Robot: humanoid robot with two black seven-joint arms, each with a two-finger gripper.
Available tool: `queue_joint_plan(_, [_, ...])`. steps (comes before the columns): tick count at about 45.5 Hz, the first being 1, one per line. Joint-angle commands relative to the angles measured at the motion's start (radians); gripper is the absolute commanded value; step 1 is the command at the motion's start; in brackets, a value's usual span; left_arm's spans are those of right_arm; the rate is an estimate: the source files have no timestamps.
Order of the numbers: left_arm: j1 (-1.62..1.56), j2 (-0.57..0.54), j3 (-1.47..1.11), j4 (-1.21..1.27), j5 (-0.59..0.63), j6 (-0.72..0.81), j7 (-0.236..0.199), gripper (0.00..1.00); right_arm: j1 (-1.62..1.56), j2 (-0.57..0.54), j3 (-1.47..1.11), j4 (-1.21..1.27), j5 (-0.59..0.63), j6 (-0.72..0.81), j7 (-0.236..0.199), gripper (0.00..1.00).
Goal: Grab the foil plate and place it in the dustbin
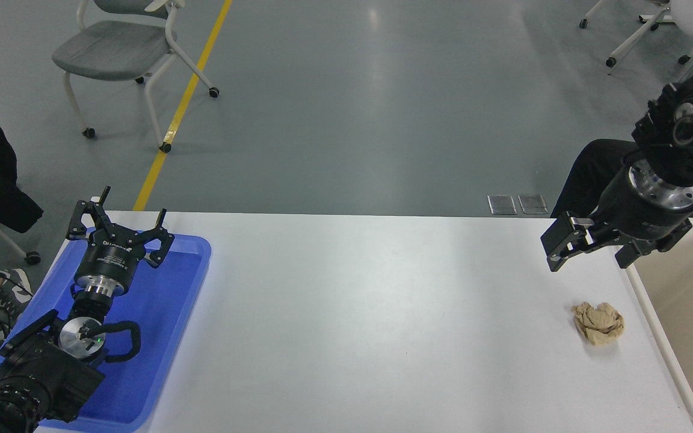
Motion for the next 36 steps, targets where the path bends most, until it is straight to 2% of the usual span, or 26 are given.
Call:
queue_joint_plan(1, [0.002, 0.0, 0.0, 0.001, 0.0, 0.0, -0.001, 1.0, 0.082, 0.081, -0.017, 0.027, 0.081, 0.005, 0.001, 1.0])
queue_joint_plan(10, [0.002, 0.0, 0.0, 0.001, 0.0, 0.0, -0.001, 1.0, 0.128, 0.159, -0.016, 0.027, 0.136, 0.005, 0.001, 1.0])
queue_joint_plan(36, [0.002, 0.0, 0.0, -0.002, 0.0, 0.0, -0.001, 1.0, 0.219, 0.153, -0.047, 0.073, 0.144, 0.013, 0.001, 1.0])
